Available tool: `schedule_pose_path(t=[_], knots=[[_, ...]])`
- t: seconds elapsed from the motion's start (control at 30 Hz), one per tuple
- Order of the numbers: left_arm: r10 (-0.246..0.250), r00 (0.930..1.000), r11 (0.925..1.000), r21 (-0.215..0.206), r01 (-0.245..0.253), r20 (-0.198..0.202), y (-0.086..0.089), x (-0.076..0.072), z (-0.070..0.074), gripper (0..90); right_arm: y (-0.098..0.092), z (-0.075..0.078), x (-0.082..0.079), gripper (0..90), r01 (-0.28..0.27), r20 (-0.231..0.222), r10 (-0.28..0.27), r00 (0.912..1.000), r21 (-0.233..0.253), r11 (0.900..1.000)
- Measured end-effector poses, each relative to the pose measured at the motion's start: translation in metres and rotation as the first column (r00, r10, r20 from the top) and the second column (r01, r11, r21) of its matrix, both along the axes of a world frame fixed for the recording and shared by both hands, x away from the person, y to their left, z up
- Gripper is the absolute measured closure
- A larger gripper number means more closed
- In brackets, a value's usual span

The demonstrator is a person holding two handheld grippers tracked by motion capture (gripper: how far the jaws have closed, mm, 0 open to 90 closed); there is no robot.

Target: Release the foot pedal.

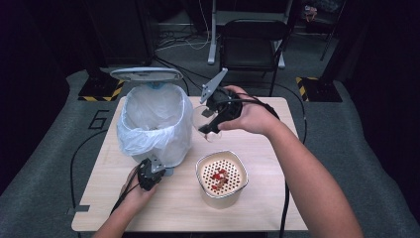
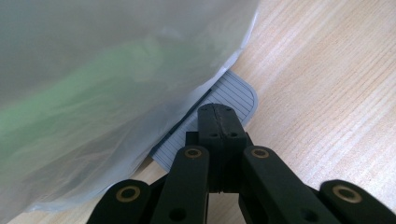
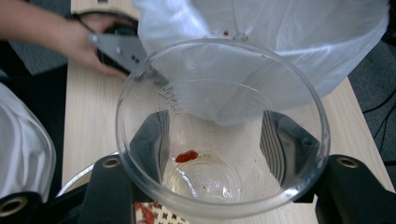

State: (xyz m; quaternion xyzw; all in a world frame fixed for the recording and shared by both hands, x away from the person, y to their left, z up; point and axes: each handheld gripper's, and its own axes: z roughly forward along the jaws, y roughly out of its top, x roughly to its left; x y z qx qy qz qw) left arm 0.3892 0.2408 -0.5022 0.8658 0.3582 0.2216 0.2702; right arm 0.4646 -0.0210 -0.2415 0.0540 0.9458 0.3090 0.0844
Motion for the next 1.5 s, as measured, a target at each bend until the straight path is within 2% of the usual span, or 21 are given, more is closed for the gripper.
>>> schedule_pose_path(t=[0.03, 0.17, 0.3, 0.43, 0.63, 0.67, 0.7, 0.77, 0.83, 0.9, 1.0, 1.03, 1.1, 1.23, 1.37, 1.47, 1.5], knots=[[0.004, 1.0, 1.0, 0.002, -0.004, 0.001, 0.0, 0.0, 0.0, 90.0, 0.001, 0.004, 0.001, 42.7, 0.014, -0.016, -0.014, 0.9998, 0.013, 1.0], [0.006, 1.0, 1.0, 0.001, -0.006, 0.007, 0.0, 0.0, 0.0, 90.0, 0.008, 0.018, 0.003, 42.7, 0.055, -0.031, -0.053, 0.9981, 0.061, 0.997], [0.003, 1.0, 1.0, 0.003, -0.003, -0.001, 0.0, 0.0, 0.0, 90.0, 0.017, 0.028, 0.003, 42.7, 0.083, -0.07, -0.074, 0.9948, 0.126, 0.989], [0.003, 1.0, 1.0, 0.004, -0.003, -0.002, 0.0, 0.0, 0.0, 90.0, 0.028, 0.031, 0.007, 42.6, 0.129, -0.1, -0.114, 0.9885, 0.167, 0.977], [0.002, 1.0, 1.0, 0.004, -0.002, 0.002, 0.0, 0.0, 0.0, 90.0, 0.05, 0.029, 0.009, 42.4, 0.165, -0.108, -0.148, 0.9831, 0.168, 0.972], [0.014, 0.9999, 0.9999, -0.007, -0.014, 0.003, 0.0, 0.0, 0.0, 90.0, 0.054, 0.029, 0.01, 42.3, 0.174, -0.104, -0.157, 0.982, 0.179, 0.968], [0.001, 1.0, 1.0, 0.006, -0.001, 0.002, 0.001, 0.0, 0.0, 90.0, 0.057, 0.03, 0.01, 42.3, 0.179, -0.098, -0.164, 0.9817, 0.175, 0.968], [0.017, 0.9999, 0.9998, -0.009, -0.017, 0.003, 0.0, 0.0, -0.001, 90.0, 0.064, 0.031, 0.012, 42.1, 0.198, -0.103, -0.181, 0.978, 0.194, 0.961], [0.0, 1.0, 1.0, 0.005, 0.0, -0.002, 0.001, 0.0, 0.001, 90.0, 0.071, 0.031, 0.013, 41.9, 0.218, -0.103, -0.201, 0.9742, 0.209, 0.953], [0.0, 1.0, 1.0, 0.0, 0.0, 0.003, 0.001, 0.0, 0.0, 90.0, 0.078, 0.029, 0.014, 41.5, 0.243, -0.104, -0.226, 0.9687, 0.204, 0.948], [-0.002, 1.0, 1.0, -0.005, 0.002, 0.0, 0.001, 0.0, 0.0, 90.0, 0.087, 0.024, 0.017, 40.0, 0.284, -0.109, -0.265, 0.9579, 0.224, 0.932], [-0.001, 1.0, 1.0, -0.005, 0.001, 0.0, 0.001, 0.0, 0.0, 90.0, 0.091, 0.022, 0.018, 39.7, 0.304, -0.112, -0.285, 0.9521, 0.232, 0.924], [-0.001, 1.0, 1.0, -0.006, 0.001, 0.0, 0.001, 0.0, 0.0, 90.0, 0.097, 0.017, 0.019, 39.0, 0.32, -0.107, -0.302, 0.9472, 0.242, 0.916], [0.006, 1.0, 0.9999, -0.011, -0.006, 0.002, 0.0, 0.0, -0.001, 90.0, 0.108, 0.007, 0.022, 38.4, 0.34, -0.08, -0.331, 0.9403, 0.249, 0.907], [-0.001, 1.0, 1.0, -0.005, 0.001, -0.001, 0.001, 0.0, 0.0, 90.0, 0.116, -0.002, 0.025, 37.8, 0.381, -0.065, -0.377, 0.9241, 0.232, 0.895], [0.011, 0.9999, 0.9998, -0.014, -0.011, 0.002, 0.0, 0.0, -0.001, 90.0, 0.121, -0.009, 0.027, 36.4, 0.423, -0.083, -0.416, 0.9058, 0.221, 0.879], [0.013, 0.9999, 0.9998, -0.015, -0.013, 0.002, 0.0, 0.0, -0.001, 90.0, 0.123, -0.011, 0.028, 33.8, 0.431, -0.074, -0.426, 0.9017, 0.222, 0.875]])
